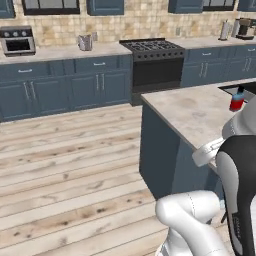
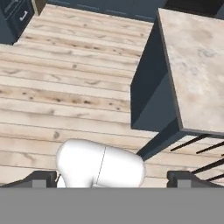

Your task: Place the beer and liquor on the top shelf of the fridge to keep them out of children's reach, and place the tangerine on lower shelves for easy access.

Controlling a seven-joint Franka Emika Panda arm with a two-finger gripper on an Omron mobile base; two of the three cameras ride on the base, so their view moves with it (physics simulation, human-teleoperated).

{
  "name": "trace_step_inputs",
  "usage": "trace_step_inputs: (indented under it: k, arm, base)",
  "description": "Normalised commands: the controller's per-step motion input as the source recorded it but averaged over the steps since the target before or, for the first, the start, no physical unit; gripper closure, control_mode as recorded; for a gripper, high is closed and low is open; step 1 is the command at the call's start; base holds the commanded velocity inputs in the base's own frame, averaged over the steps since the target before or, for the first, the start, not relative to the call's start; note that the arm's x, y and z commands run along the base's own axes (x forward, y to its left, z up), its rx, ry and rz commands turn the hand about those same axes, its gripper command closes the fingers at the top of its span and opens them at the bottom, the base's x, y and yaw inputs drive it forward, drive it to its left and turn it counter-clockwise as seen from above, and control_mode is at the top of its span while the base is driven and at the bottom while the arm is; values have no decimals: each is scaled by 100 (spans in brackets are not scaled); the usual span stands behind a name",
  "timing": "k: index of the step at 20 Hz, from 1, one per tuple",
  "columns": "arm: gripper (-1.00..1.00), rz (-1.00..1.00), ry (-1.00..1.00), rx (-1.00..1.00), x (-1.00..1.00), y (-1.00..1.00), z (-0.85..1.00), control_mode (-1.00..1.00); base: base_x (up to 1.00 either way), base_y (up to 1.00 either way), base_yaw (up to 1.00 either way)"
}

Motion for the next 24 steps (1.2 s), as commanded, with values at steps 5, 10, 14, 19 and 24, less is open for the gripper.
trace_step_inputs:
  k: [5,10,14,19,24]
  arm:
    - [-100,0,0,0,0,0,0,100]
    - [-100,0,0,0,0,0,0,100]
    - [-100,0,0,0,0,0,0,100]
    - [-100,0,0,0,0,0,0,100]
    - [-100,0,0,0,0,0,0,100]
  base:
    - [0,24,-45]
    - [4,6,-34]
    - [18,0,-21]
    - [29,0,-10]
    - [42,1,-1]
